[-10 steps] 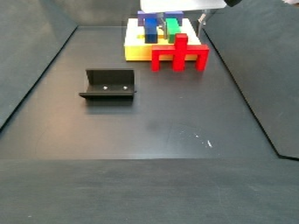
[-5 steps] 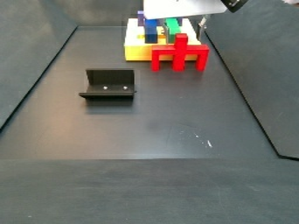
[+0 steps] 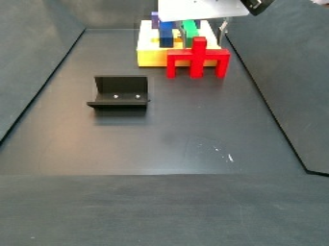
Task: Pick up the red object. Move up. Move to above the board. Insert the red object.
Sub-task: Pick up the red object.
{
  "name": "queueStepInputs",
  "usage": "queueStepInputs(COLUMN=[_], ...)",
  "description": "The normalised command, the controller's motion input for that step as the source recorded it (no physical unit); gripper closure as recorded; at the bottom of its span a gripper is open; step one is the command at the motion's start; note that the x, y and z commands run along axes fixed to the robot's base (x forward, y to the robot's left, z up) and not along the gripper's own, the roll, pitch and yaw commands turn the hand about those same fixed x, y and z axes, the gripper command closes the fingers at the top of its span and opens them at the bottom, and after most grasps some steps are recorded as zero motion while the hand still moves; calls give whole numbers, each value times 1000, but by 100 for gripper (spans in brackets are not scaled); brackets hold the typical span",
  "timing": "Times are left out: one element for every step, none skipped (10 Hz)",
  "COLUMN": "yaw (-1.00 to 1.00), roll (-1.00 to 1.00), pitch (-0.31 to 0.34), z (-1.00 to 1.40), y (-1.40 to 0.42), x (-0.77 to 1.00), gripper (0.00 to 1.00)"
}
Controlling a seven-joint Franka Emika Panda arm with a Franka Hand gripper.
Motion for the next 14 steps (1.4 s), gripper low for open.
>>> queueStepInputs(yaw=[-69, -29, 0, 100, 106, 91, 146, 163, 34, 0, 0, 0, 0, 0], roll=[0, -23, -56, -73, -69, -56, -57, -60, -27, 0, 0, 0, 0, 0], pitch=[0, 0, 0, 0, 0, 0, -4, -11, -20, 0, 0, 0, 0, 0], z=[-151, -174, -109, 0, 0, 0, -26, -29, -49, 0, 0, 0, 0, 0], y=[20, 40, 43, 0, 0, 0, 0, 0, 0, 0, 0, 0, 0, 0], x=[0, 0, 0, 0, 0, 0, 0, 0, -20, 0, 0, 0, 0, 0], gripper=[0, 0, 0, 0, 0, 0, 0, 0, 0, 0, 100, 100, 100, 100])
